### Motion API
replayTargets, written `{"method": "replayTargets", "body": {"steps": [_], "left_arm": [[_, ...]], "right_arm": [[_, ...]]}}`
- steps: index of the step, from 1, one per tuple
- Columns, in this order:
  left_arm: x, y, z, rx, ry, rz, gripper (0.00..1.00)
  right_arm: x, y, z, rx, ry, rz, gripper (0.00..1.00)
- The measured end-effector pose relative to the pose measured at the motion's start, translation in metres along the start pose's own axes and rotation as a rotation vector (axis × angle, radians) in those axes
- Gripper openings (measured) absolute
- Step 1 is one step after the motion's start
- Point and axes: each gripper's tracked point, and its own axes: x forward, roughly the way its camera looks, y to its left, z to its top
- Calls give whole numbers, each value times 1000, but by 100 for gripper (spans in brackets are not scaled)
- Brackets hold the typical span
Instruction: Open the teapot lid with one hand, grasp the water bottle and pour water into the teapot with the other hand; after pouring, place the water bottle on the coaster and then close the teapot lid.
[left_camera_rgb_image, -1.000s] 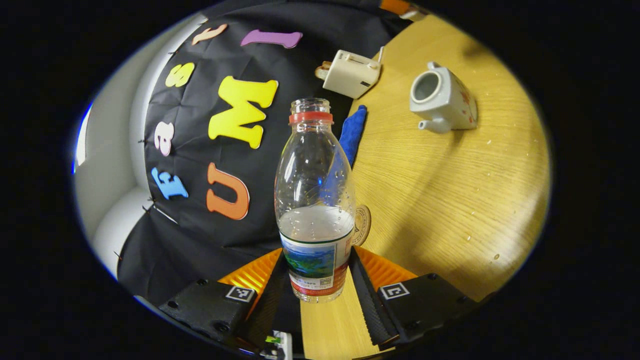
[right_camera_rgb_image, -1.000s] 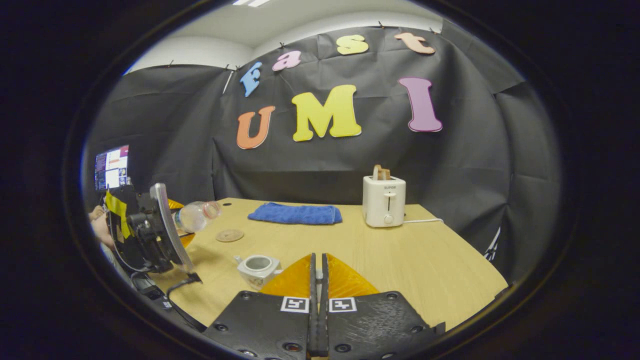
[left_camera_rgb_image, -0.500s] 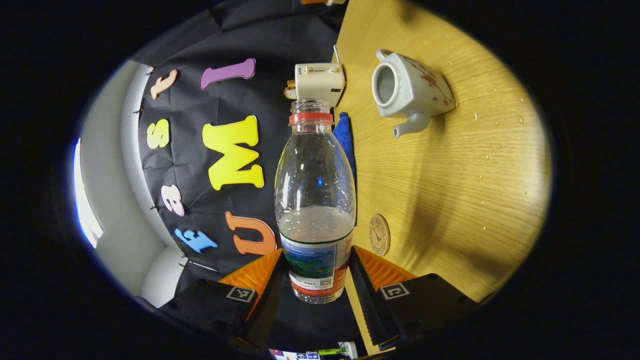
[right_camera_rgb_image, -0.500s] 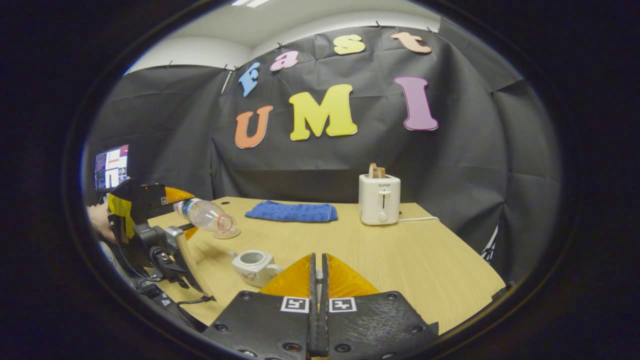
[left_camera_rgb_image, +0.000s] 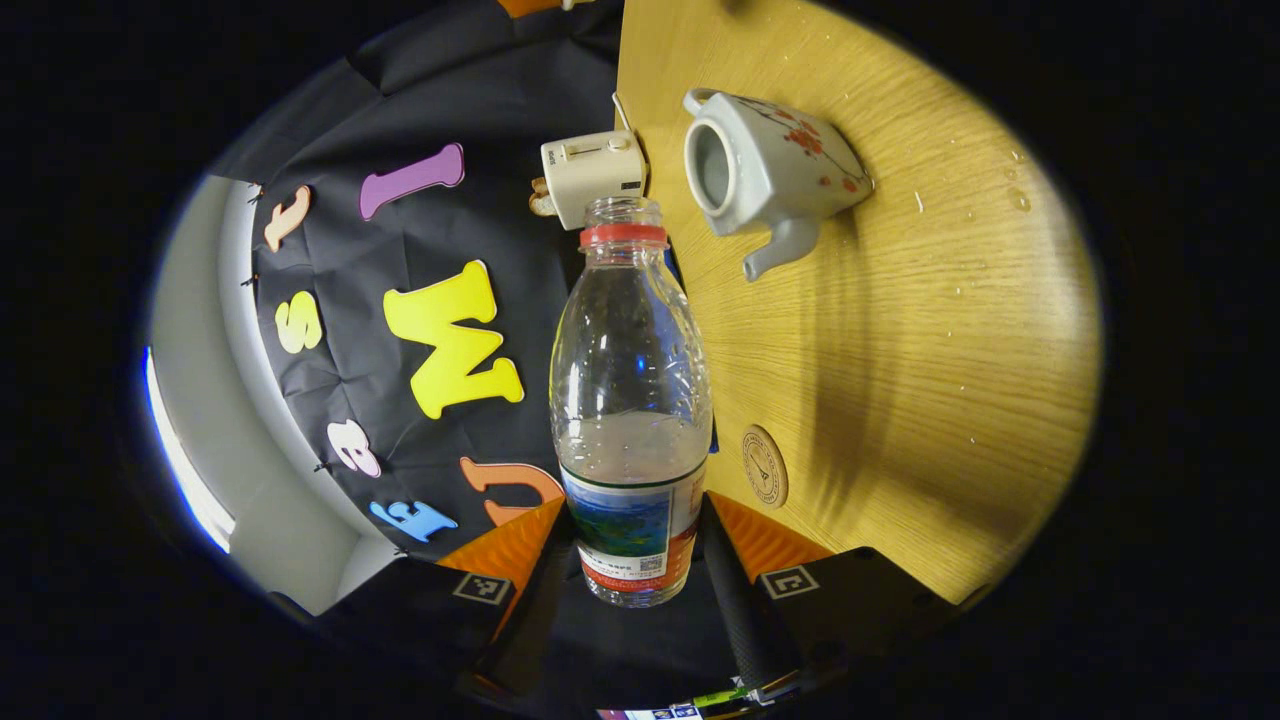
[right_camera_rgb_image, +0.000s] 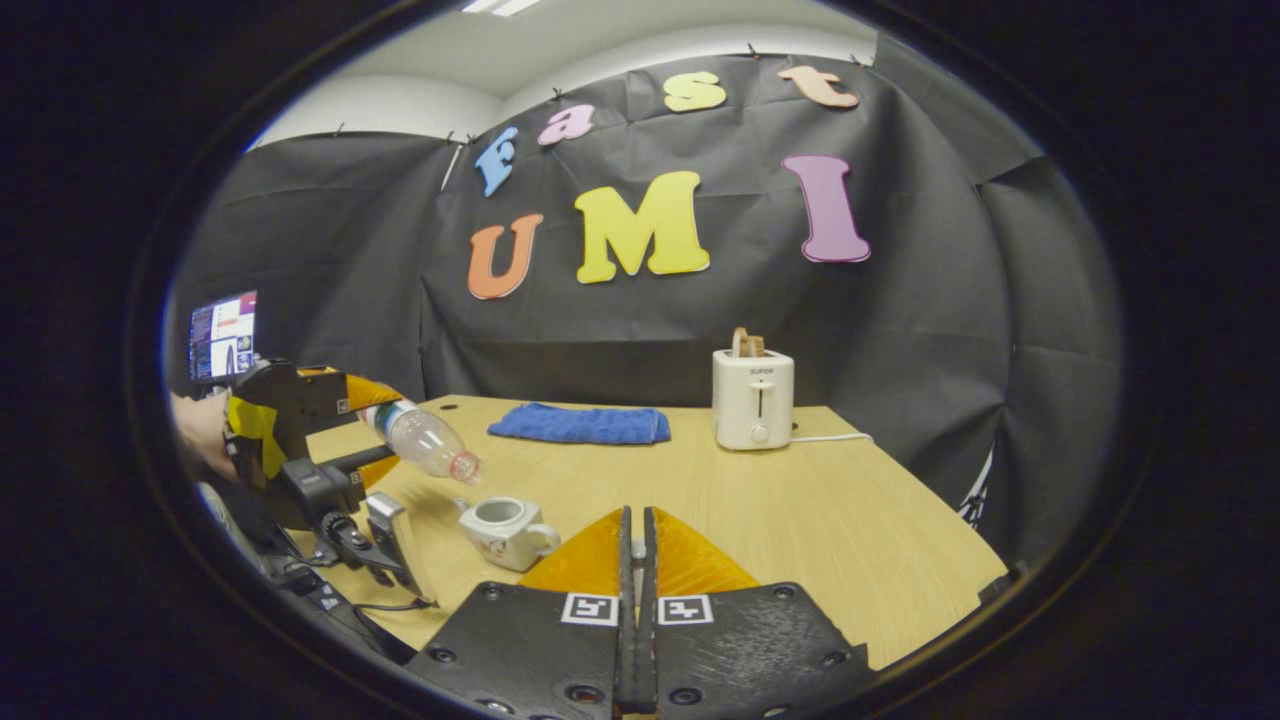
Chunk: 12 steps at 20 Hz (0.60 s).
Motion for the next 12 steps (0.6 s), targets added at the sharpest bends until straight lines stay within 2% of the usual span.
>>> {"method": "replayTargets", "body": {"steps": [3, 4, 8, 10, 12], "left_arm": [[1, 14, 8, 94, -13, 43, 75], [3, 17, 6, 110, -13, 49, 79], [9, 19, 6, 134, -7, 51, 75], [6, 18, 8, 155, -4, 54, 79], [6, 23, 5, 167, -3, 60, 75]], "right_arm": [[0, -1, 1, 3, -3, 1, 0], [0, -2, 1, 6, -4, 2, 0], [0, -1, 2, 5, -6, 8, 0], [-1, 0, 3, 2, -9, 11, 0], [-2, 1, 4, 1, -14, 13, 0]]}}
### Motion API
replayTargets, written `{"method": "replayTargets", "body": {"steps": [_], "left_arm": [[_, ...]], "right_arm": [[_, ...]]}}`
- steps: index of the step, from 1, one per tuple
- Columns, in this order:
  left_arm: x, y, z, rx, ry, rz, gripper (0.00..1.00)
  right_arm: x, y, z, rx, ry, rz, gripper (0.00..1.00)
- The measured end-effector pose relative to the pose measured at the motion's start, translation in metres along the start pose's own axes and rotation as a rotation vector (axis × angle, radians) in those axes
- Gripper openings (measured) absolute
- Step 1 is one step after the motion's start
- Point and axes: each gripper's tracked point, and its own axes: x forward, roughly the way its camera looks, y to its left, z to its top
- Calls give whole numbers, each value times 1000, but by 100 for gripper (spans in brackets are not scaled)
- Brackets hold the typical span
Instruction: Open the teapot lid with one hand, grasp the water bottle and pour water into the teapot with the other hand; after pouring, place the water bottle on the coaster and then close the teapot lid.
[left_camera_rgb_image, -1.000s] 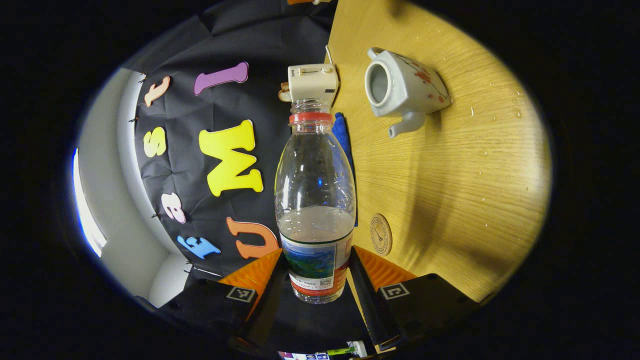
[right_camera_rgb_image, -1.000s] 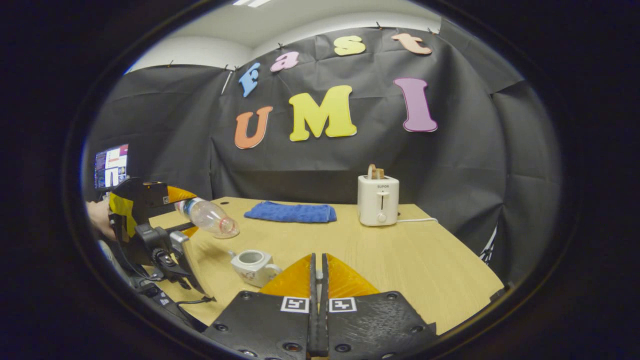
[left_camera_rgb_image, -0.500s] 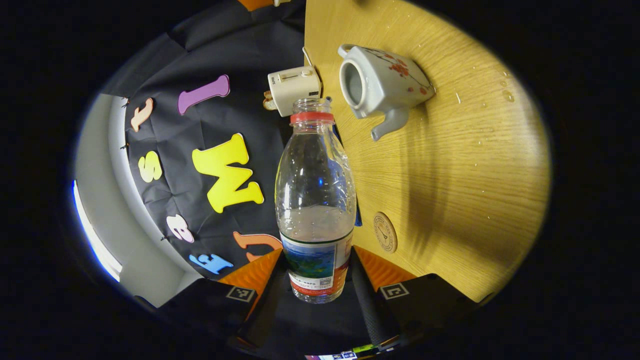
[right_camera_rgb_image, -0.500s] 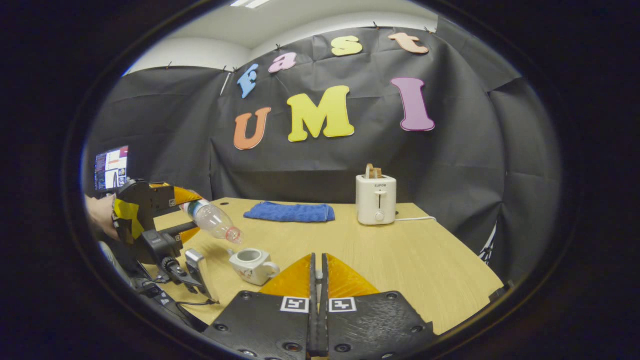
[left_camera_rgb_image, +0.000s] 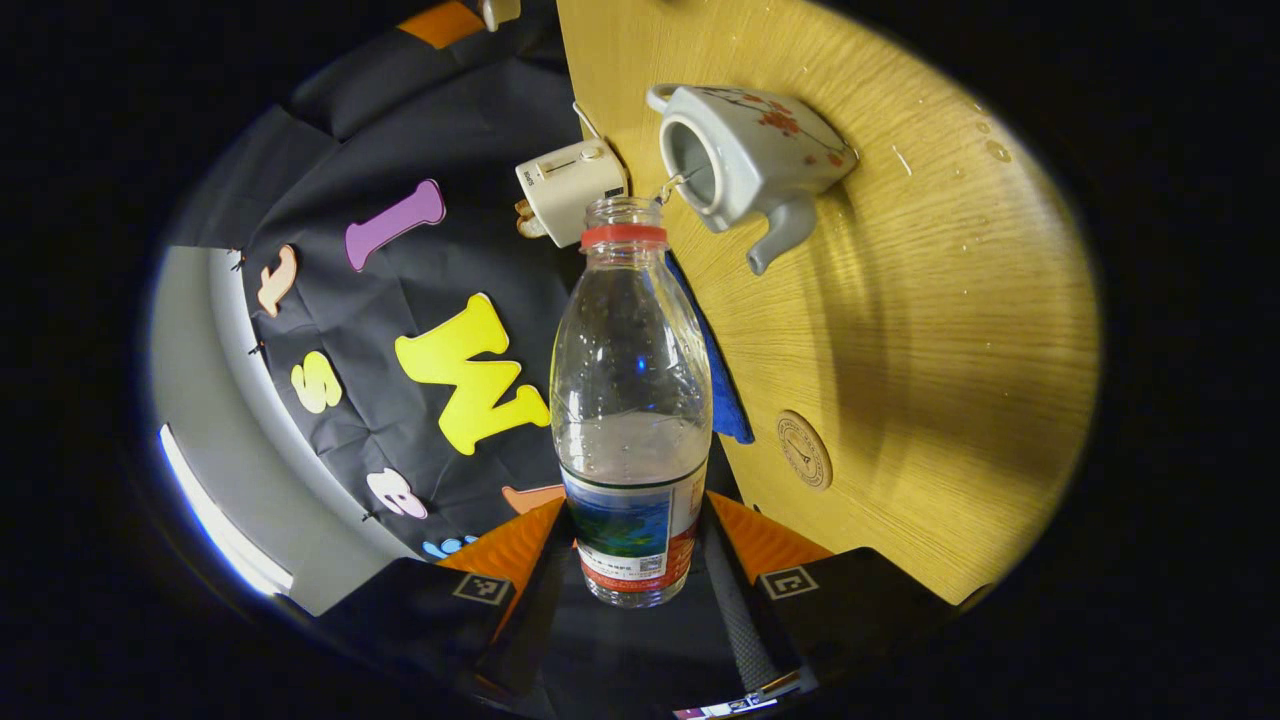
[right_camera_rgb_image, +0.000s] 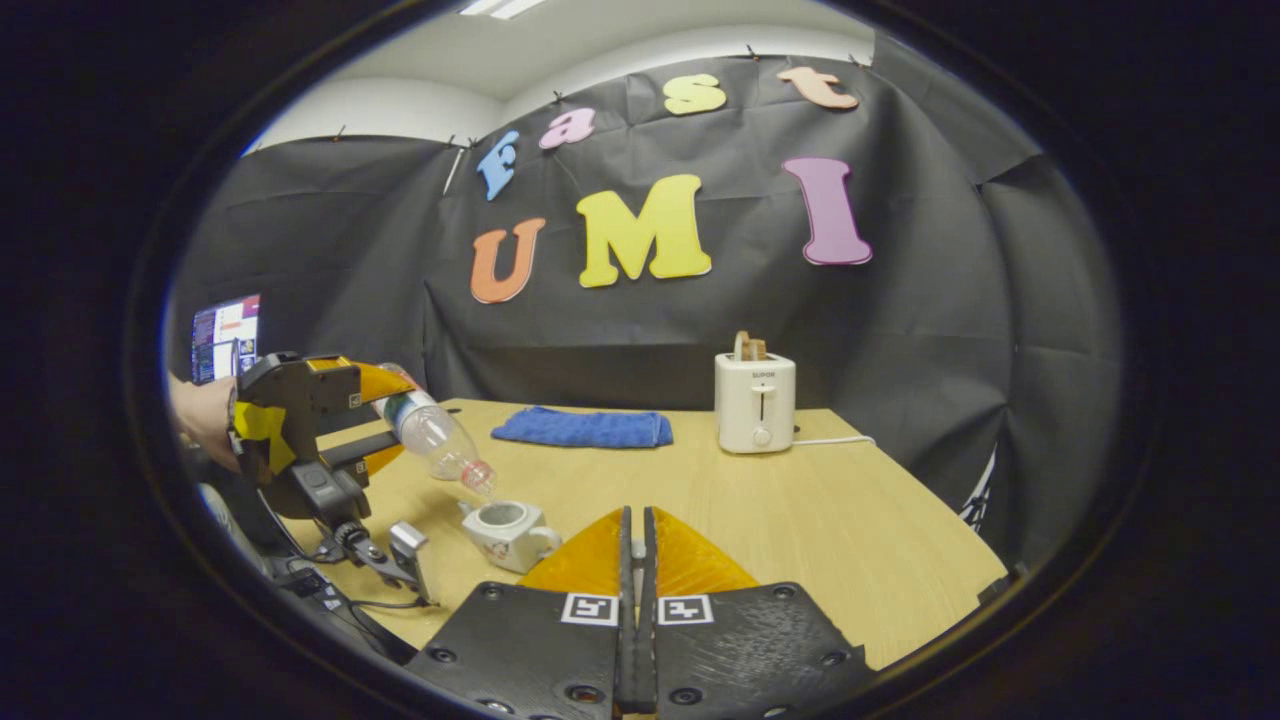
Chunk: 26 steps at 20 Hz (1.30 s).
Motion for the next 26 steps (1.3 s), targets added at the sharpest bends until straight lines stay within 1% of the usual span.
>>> {"method": "replayTargets", "body": {"steps": [6, 9, 16, 22, 26], "left_arm": [[0, 9, 0, 60, -2, 11, 75], [-2, 25, 2, 116, -5, 47, 75], [-1, 30, -1, 136, -1, 59, 75], [3, 31, -5, 120, -4, 47, 75], [6, 22, -7, 8, -7, 24, 75]], "right_arm": [[-2, 1, -1, -5, -1, 5, 0], [-2, 3, -2, -3, 0, 12, 0], [-3, 5, 0, -3, -6, 18, 0], [-4, 7, 0, 1, -5, 22, 0], [-3, 8, 1, 2, -6, 23, 0]]}}
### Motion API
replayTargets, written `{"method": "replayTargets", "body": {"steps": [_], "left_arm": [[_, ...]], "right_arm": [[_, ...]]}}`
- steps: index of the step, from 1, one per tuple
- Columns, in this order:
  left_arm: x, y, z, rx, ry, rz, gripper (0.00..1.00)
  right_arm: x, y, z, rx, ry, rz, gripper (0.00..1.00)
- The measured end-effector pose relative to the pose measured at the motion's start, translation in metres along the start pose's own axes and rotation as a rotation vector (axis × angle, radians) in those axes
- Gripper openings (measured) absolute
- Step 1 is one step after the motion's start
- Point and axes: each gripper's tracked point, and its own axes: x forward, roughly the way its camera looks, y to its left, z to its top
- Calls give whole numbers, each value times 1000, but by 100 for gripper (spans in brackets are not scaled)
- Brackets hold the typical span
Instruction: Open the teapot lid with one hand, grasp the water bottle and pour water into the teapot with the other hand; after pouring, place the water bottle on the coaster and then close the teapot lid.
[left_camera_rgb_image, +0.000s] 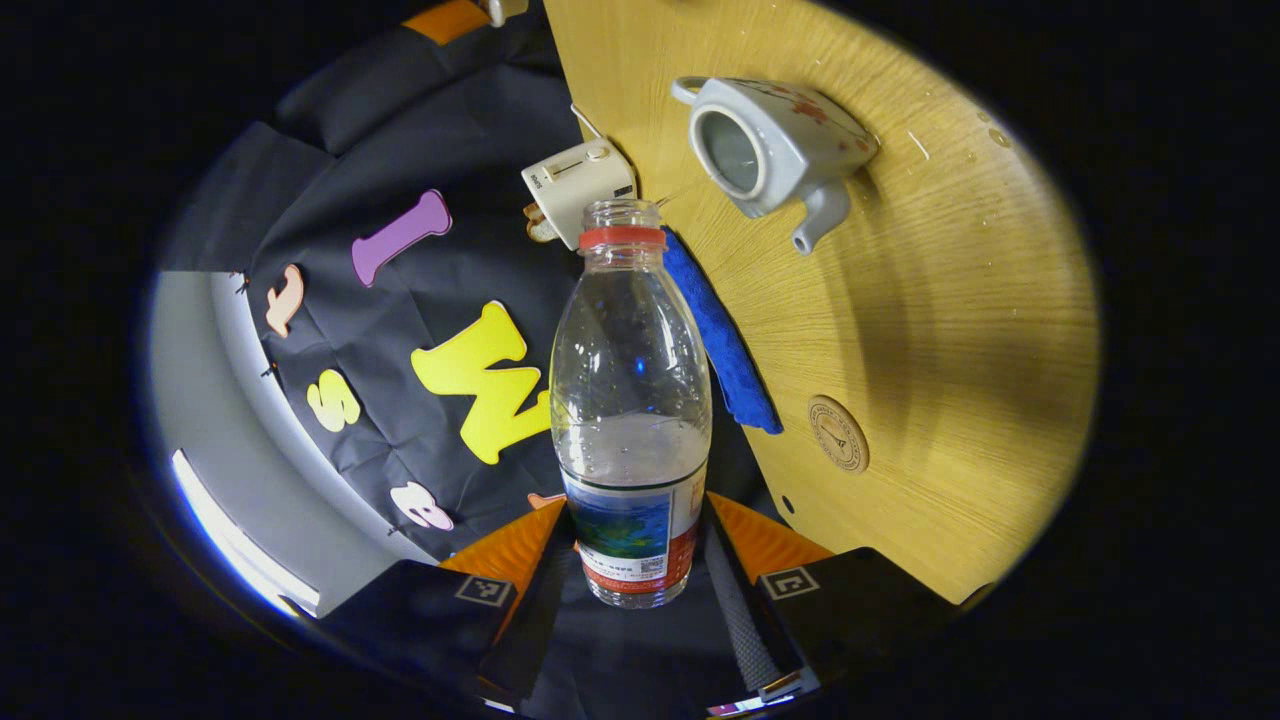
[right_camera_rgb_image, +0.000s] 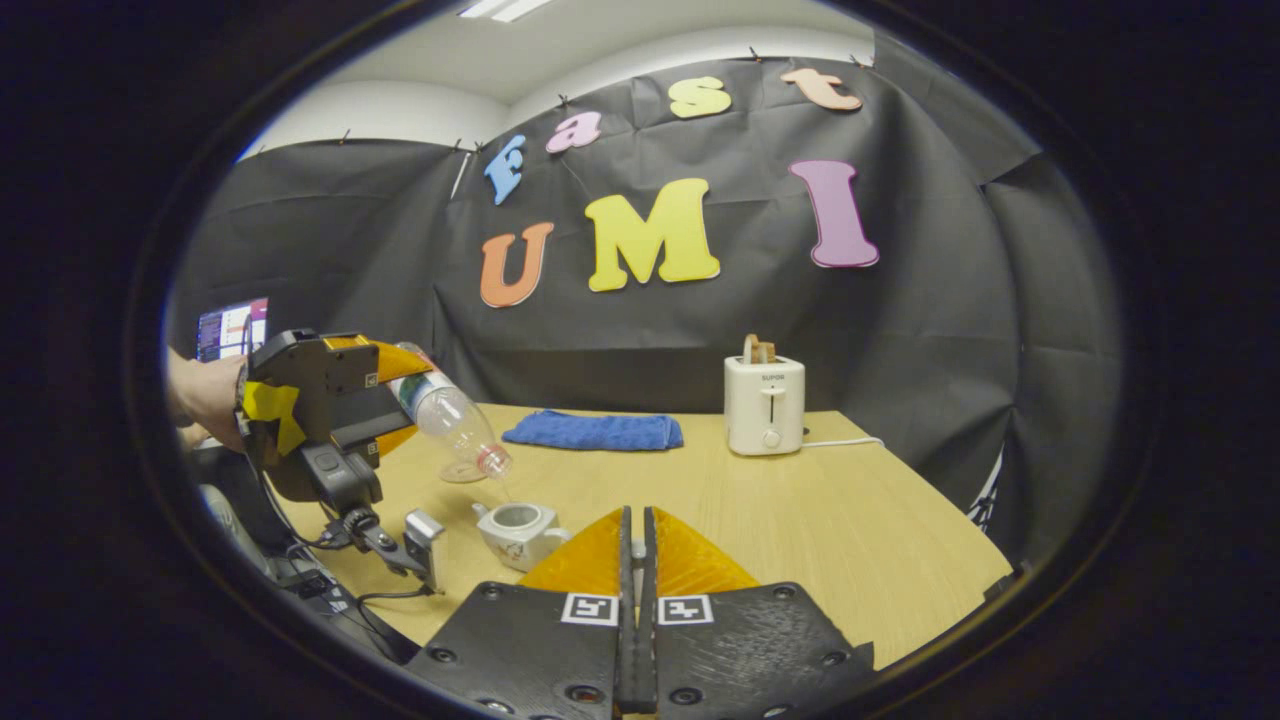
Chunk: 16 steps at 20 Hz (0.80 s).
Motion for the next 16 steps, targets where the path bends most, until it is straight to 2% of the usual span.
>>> {"method": "replayTargets", "body": {"steps": [4, 6, 10, 11, 16], "left_arm": [[-2, -29, -4, -271, 17, -78, 75], [-9, -48, -8, -477, 41, -133, 74], [-20, -73, 13, -933, 32, -253, 74], [-23, -76, 17, -1030, 36, -264, 74], [-24, -58, 8, -1377, 21, -230, 75]], "right_arm": [[-1, 3, 5, 12, -8, 2, 0], [-2, 4, 7, 18, -12, -2, 0], [-2, 9, 12, 56, -12, -2, 0], [-3, 10, 13, 50, -14, -6, 0], [-2, 20, 20, 19, -16, -10, 0]]}}
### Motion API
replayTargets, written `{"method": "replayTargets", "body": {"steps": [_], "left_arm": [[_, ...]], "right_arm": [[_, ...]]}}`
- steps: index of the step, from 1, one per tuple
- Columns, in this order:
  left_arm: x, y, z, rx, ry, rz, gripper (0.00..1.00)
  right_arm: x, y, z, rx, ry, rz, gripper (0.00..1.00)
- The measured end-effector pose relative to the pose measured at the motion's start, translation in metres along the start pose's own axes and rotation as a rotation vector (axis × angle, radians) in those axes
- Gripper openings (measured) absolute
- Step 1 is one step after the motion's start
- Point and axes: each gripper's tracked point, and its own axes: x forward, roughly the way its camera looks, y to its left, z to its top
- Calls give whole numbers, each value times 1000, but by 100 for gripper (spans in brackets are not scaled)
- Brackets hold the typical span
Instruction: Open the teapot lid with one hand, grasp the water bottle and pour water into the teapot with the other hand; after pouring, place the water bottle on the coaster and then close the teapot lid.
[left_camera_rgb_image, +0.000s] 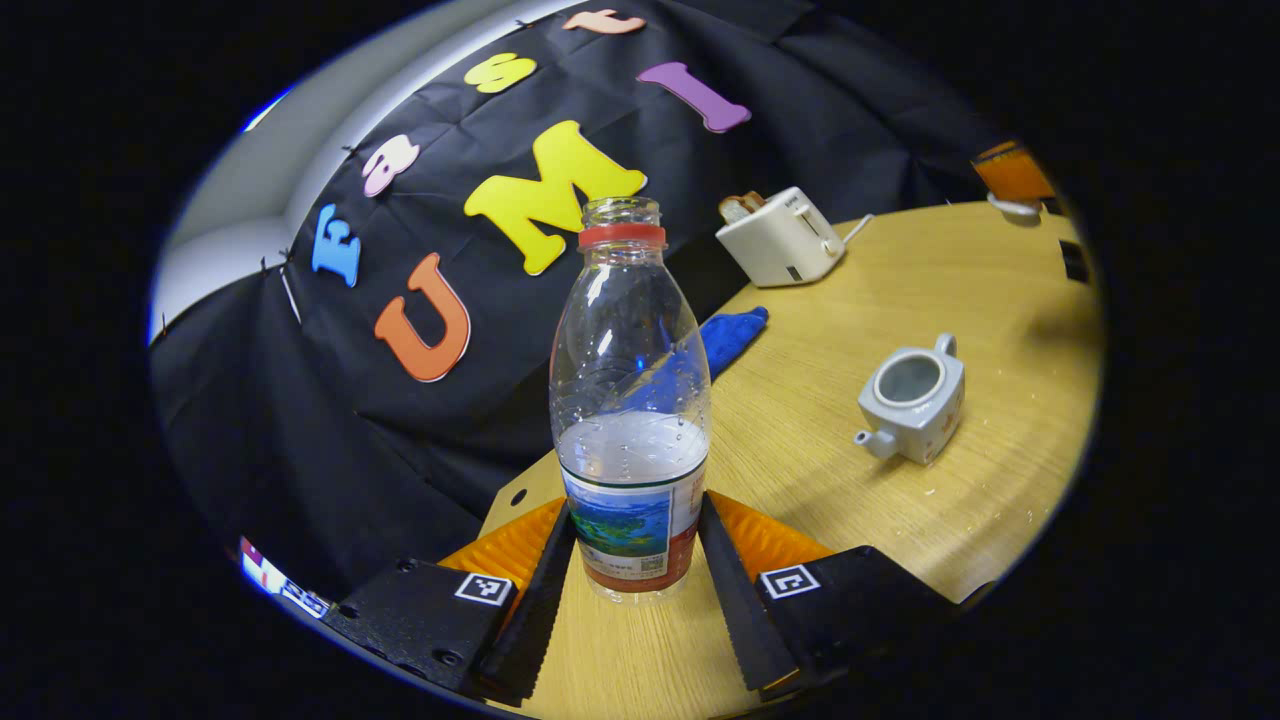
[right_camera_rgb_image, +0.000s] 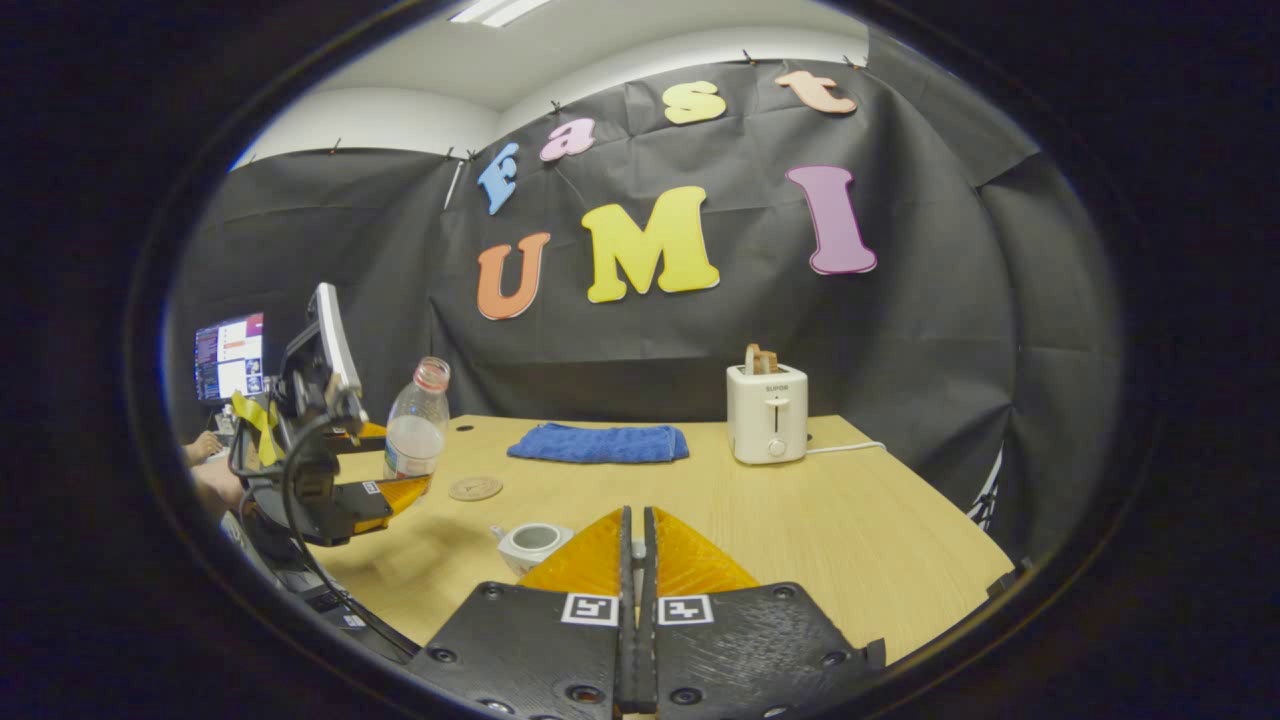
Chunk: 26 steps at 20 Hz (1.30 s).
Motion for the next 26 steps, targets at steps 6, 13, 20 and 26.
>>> {"method": "replayTargets", "body": {"steps": [6, 13, 20, 26], "left_arm": [[23, 50, -8, -389, -24, 29, 75], [80, 58, -20, -578, -25, -57, 76], [131, 52, -37, -613, 8, -70, 75], [150, 44, -35, -586, 8, -77, 76]], "right_arm": [[4, 20, 4, -27, 4, 20, 0], [13, 29, -1, -47, 16, 21, 0], [24, 18, -18, -35, 54, -7, 0], [29, 11, -25, -24, 69, -17, 2]]}}
